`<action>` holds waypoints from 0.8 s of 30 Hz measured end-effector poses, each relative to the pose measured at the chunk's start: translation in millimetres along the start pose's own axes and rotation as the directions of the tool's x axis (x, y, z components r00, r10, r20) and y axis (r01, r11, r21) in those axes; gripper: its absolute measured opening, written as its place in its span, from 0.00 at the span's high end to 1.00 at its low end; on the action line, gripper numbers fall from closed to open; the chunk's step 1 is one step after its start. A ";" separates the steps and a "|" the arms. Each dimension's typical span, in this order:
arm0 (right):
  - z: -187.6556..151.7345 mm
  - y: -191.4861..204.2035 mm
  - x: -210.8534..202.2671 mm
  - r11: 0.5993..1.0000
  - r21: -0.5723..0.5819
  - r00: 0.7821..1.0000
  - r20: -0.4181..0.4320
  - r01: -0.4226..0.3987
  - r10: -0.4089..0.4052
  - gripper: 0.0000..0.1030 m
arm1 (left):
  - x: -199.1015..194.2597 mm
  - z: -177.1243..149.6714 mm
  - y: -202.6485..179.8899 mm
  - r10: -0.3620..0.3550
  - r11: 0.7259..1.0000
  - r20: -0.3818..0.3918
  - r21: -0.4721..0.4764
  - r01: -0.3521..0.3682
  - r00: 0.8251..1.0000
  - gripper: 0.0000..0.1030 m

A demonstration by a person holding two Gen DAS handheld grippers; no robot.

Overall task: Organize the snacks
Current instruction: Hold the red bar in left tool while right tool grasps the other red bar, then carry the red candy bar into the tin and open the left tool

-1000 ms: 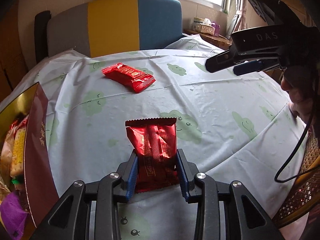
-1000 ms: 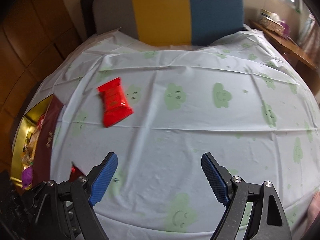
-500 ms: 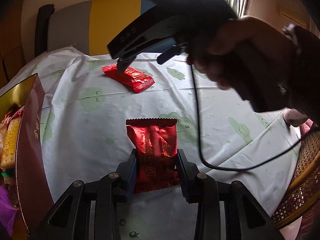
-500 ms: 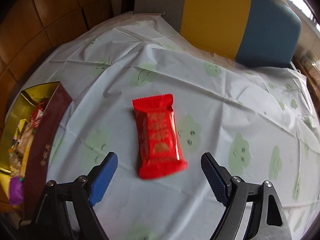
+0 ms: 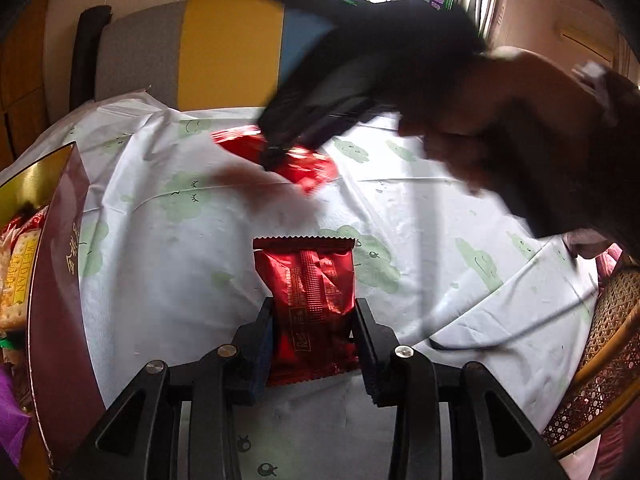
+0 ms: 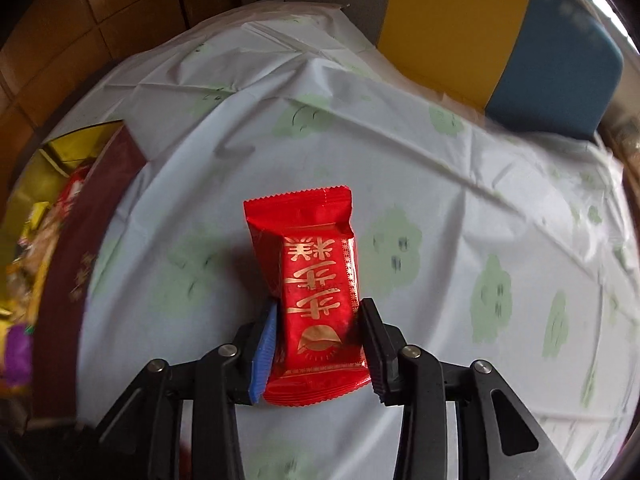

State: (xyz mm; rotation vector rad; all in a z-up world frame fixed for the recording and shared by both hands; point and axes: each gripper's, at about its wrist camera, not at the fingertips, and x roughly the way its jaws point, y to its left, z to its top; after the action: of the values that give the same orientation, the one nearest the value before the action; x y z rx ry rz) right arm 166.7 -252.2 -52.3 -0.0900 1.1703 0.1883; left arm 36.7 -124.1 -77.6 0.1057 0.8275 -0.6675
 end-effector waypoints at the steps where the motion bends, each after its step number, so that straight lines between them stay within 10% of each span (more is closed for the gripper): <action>1: -10.4 -3.9 -5.1 1.000 0.012 1.000 -0.016 0.009 -0.008 0.61 | 0.4 0.2 0.6 0.000 1.000 0.000 0.000 0.000 1.000 0.64; 10: -99.5 -37.8 -11.8 0.989 0.148 0.995 -0.094 0.027 -0.013 0.56 | 1.9 2.2 -1.3 0.024 1.000 -0.005 0.003 -0.024 1.000 0.64; 24: -113.8 -26.1 -7.4 0.991 0.113 0.997 -0.035 0.071 -0.068 0.43 | 4.2 2.2 -18.0 0.118 0.991 -0.021 0.063 -0.117 0.993 0.62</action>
State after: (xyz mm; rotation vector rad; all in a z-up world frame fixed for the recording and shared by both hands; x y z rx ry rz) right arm 65.9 -297.6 -90.4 -0.0332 1.2042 0.0588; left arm 29.6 -141.2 -76.1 0.2168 0.8178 -0.5816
